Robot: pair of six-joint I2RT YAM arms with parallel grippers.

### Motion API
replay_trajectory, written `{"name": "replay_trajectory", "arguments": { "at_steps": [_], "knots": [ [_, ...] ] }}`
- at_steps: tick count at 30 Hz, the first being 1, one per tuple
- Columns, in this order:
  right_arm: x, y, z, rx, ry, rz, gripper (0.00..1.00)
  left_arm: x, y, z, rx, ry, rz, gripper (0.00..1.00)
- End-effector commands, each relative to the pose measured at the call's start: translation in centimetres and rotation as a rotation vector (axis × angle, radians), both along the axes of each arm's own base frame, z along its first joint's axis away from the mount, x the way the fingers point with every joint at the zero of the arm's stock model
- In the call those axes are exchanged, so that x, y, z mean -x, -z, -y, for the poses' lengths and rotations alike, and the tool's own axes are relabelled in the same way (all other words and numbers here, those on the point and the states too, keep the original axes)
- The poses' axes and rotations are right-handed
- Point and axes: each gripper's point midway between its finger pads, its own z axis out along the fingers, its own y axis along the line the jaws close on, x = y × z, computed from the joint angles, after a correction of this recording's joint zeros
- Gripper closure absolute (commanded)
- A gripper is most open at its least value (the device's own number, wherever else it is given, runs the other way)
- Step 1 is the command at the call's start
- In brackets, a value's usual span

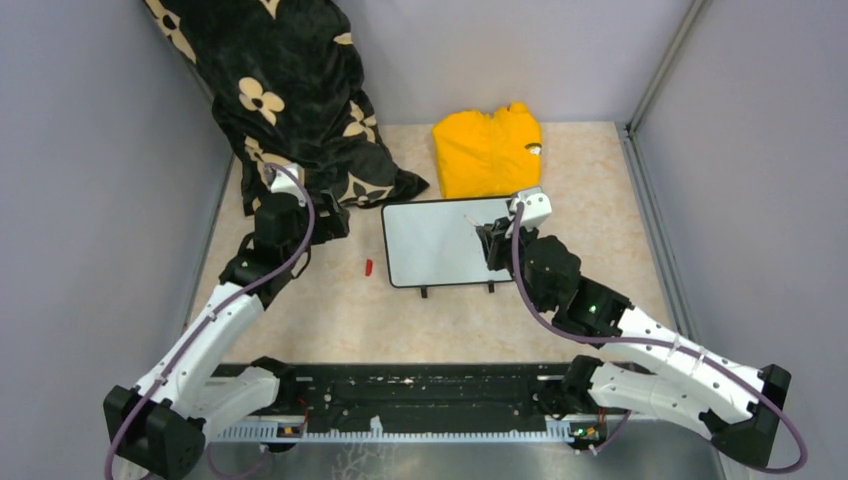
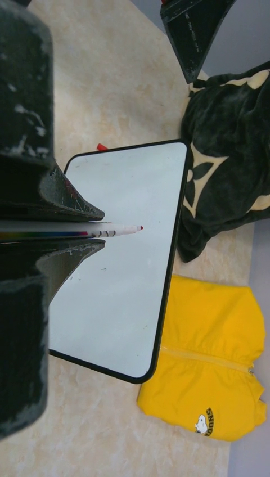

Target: Write a sentence on the whiteboard

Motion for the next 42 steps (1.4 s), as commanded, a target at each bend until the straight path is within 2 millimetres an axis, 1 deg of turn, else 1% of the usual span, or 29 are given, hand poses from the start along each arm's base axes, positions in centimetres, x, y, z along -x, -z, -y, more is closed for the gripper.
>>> {"name": "replay_trajectory", "arguments": {
  "at_steps": [1,4,6,7,8,9,10,13,17,23,25,28,29,32,34,38,40,42],
  "knots": [
    [0.0,-2.1,-1.2,-0.051,-0.043,0.046,1.0,-0.4,-0.7,2.5,0.183,0.115,0.012,0.03],
    [0.1,-2.0,-1.6,-0.043,-0.062,0.044,1.0,-1.4,-0.6,2.2,0.23,0.053,0.046,0.02],
    [0.1,-2.0,-1.7,-0.036,-0.069,0.045,1.0,-1.6,-1.3,2.1,0.236,0.058,0.114,0.01],
    [0.1,-1.9,-1.6,-0.032,-0.069,0.045,1.0,-1.6,-1.6,1.6,0.247,0.039,0.161,0.01],
    [0.1,-1.9,-1.7,-0.03,-0.072,0.047,1.0,-1.8,-2.6,1.0,0.266,0.006,0.235,0.01],
    [0.1,-1.8,-1.7,-0.025,-0.075,0.048,1.0,-1.9,-2.2,0.4,0.268,-0.024,0.263,0.01],
    [0.1,-1.8,-1.8,-0.022,-0.079,0.049,1.0,-1.8,-2.3,-0.1,0.268,-0.044,0.28,0.01],
    [0.0,-1.7,-2.2,-0.014,-0.087,0.051,1.0,-1.9,-2.1,-0.3,0.202,-0.034,0.276,0.01],
    [-0.1,-1.5,-2.7,-0.014,-0.105,0.047,1.0,-2.2,-1.4,1.5,0.177,0.099,0.252,0.01],
    [0.0,-1.2,-2.9,-0.017,-0.112,0.038,1.0,-1.6,-0.5,3.4,0.353,0.332,0.22,0.01],
    [0.0,-1.2,-2.9,-0.017,-0.11,0.037,1.0,-1.4,0.1,4.7,0.381,0.417,0.182,0.01],
    [0.1,-1.0,-2.7,-0.018,-0.107,0.038,1.0,-0.6,0.9,6.4,0.415,0.563,0.17,0.01],
    [0.1,-1.0,-2.6,-0.019,-0.106,0.039,1.0,-0.2,0.4,6.9,0.439,0.613,0.21,0.01],
    [0.2,-0.9,-2.6,-0.024,-0.108,0.042,1.0,1.1,0.8,8.6,0.524,0.753,0.196,0.02],
    [0.3,-1.1,-2.7,-0.031,-0.116,0.043,1.0,1.0,1.4,8.8,0.545,0.768,0.17,0.03],
    [0.5,-1.6,-2.9,-0.052,-0.13,0.05,1.0,0.2,2.2,8.3,0.565,0.762,0.135,0.04],
    [0.5,-1.7,-3.0,-0.059,-0.138,0.051,1.0,0.3,2.5,8.5,0.578,0.799,0.123,0.05],
    [0.6,-1.8,-3.2,-0.065,-0.144,0.052,1.0,0.9,3.0,8.9,0.578,0.863,0.107,0.06]
  ]
}}
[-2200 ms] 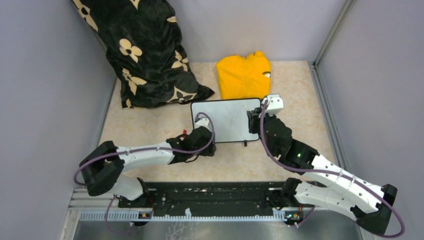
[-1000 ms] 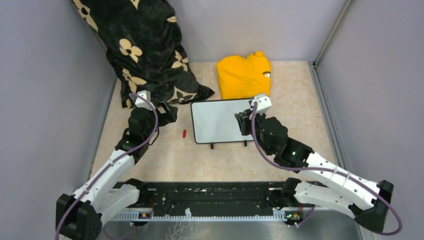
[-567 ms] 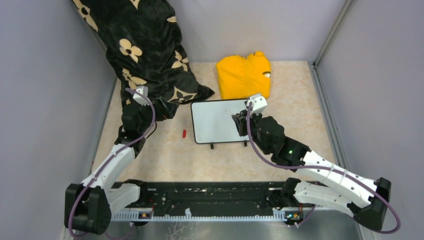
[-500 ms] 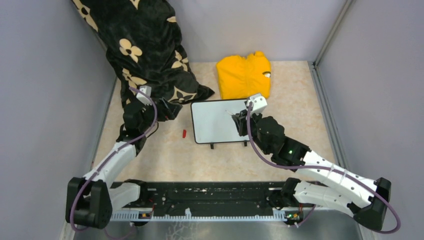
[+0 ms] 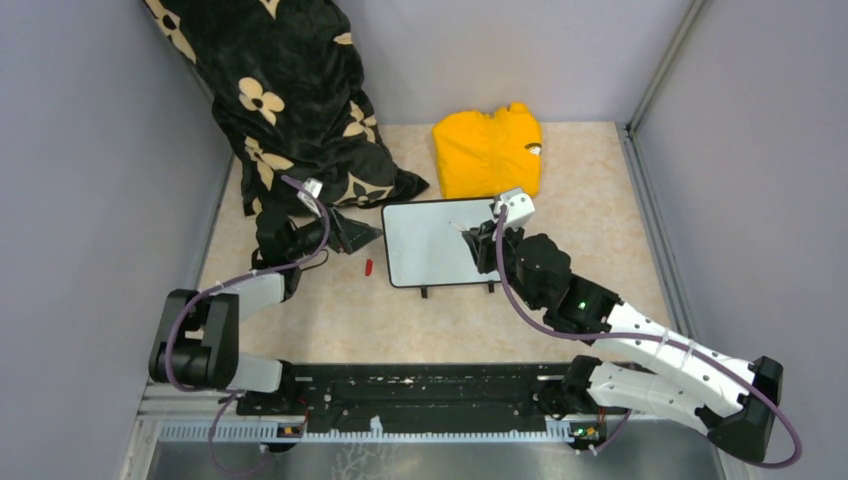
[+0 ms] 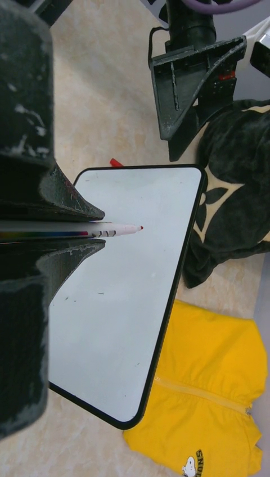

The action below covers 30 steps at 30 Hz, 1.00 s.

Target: Write a sentence on the whiteboard

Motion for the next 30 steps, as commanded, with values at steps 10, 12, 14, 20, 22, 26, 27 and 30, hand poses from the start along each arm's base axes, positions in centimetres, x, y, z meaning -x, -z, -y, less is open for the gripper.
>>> {"name": "replay_trajectory", "arguments": {
  "at_steps": [10,12,14,20,22,26,27,30],
  "knots": [
    [0.9,-2.8,-1.5,-0.113,-0.079,0.037,1.0,1.6,1.3,1.6,0.026,0.254,0.115,0.19],
    [0.9,-2.8,-1.6,-0.114,-0.084,0.033,1.0,1.3,1.4,1.8,0.034,0.269,0.134,0.23],
    [1.0,-2.7,-1.8,-0.117,-0.089,0.026,1.0,1.1,1.6,2.0,0.041,0.289,0.148,0.27],
    [1.1,-2.2,-2.0,-0.109,-0.098,0.005,1.0,1.3,2.6,2.3,0.076,0.327,0.158,0.36],
    [1.0,-2.2,-2.1,-0.101,-0.098,0.004,1.0,1.4,2.7,2.4,0.087,0.342,0.164,0.38],
    [0.8,-2.0,-2.4,-0.086,-0.1,0.003,1.0,1.7,3.0,2.8,0.09,0.378,0.2,0.42],
    [0.7,-2.0,-2.4,-0.082,-0.1,0.003,1.0,1.8,3.1,2.9,0.09,0.382,0.205,0.43],
    [0.6,-1.9,-2.5,-0.076,-0.098,0.002,1.0,2.0,3.2,3.0,0.087,0.398,0.24,0.44]
  ]
}}
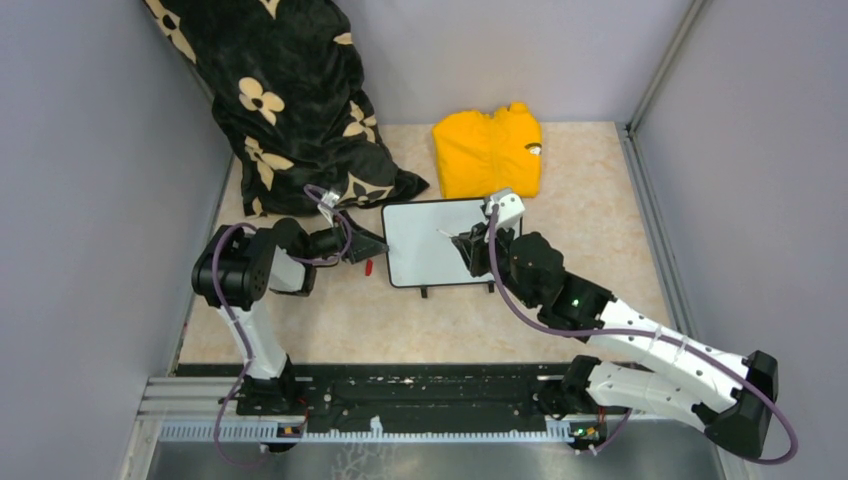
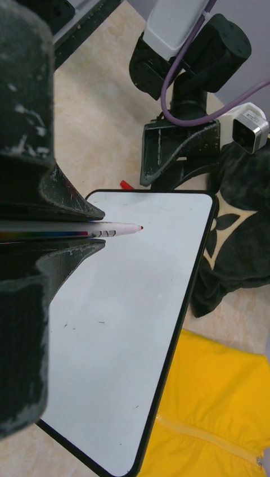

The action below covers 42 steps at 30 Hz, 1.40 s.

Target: Write a sentence on the whiteboard

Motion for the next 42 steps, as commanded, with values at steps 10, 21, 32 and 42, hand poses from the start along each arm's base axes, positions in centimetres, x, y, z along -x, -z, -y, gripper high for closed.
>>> {"name": "replay_trajectory", "arguments": {
  "at_steps": [10,21,32,42],
  "knots": [
    [-0.2,-1.9,-0.5,-0.038,-0.005,0.03,1.0,1.5,-1.2,0.7,-0.002,0.098,0.262,0.48],
    [-0.1,-1.8,-1.4,-0.056,-0.029,0.011,1.0,1.4,-1.0,1.4,-0.01,0.121,0.294,0.57],
    [0.0,-1.5,-1.6,-0.054,-0.033,-0.004,1.0,0.8,-0.9,1.6,-0.001,0.137,0.278,0.64],
    [-0.1,-1.3,-2.6,-0.059,-0.059,-0.023,1.0,0.7,-0.7,1.6,0.002,0.143,0.25,0.74]
  ]
}}
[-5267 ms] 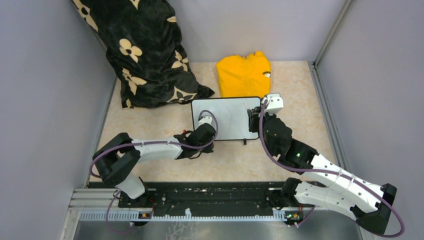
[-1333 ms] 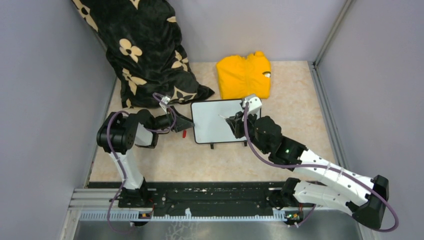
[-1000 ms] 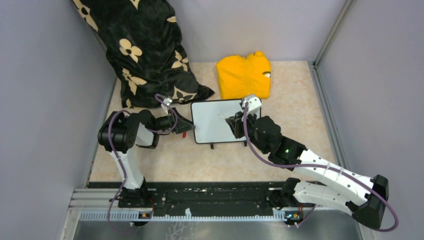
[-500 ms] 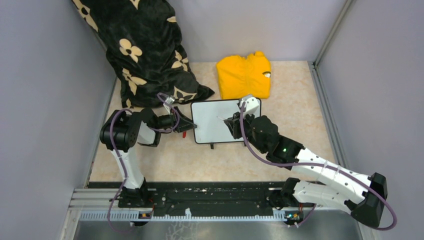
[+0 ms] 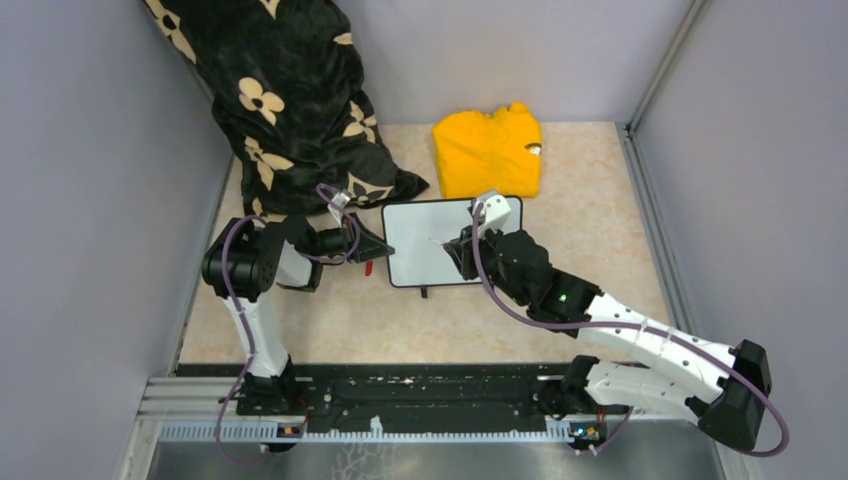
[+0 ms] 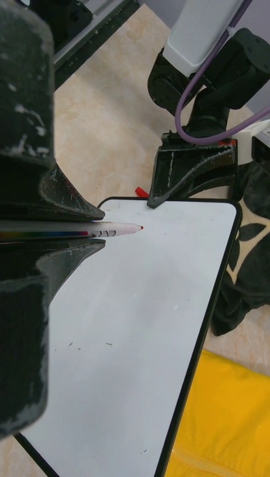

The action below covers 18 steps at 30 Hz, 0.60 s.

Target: Write a sentence on the whiteboard

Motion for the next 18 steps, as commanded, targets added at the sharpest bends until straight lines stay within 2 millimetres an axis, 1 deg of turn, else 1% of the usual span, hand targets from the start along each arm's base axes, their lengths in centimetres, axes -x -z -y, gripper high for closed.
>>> {"name": "replay_trajectory", "arguments": {
  "at_steps": [1,7,11,15,18],
  "knots": [
    [0.0,-3.5,-1.1,-0.093,-0.022,0.036,1.0,0.2,-2.1,0.3,0.035,0.032,0.226,0.75],
    [0.0,-3.4,-1.6,-0.095,-0.031,0.026,1.0,0.0,-1.9,0.3,0.036,0.032,0.205,0.8],
    [-0.2,-3.5,-1.9,-0.081,-0.012,0.039,1.0,0.0,-2.1,0.3,0.037,0.03,0.211,0.83],
    [-0.6,-3.8,-2.0,-0.018,0.073,0.09,1.0,0.1,-2.2,0.3,0.038,0.029,0.214,0.87],
    [-1.1,-3.3,-2.5,0.056,0.135,0.112,1.0,0.1,-2.4,0.3,0.04,0.028,0.218,0.9]
  ]
}}
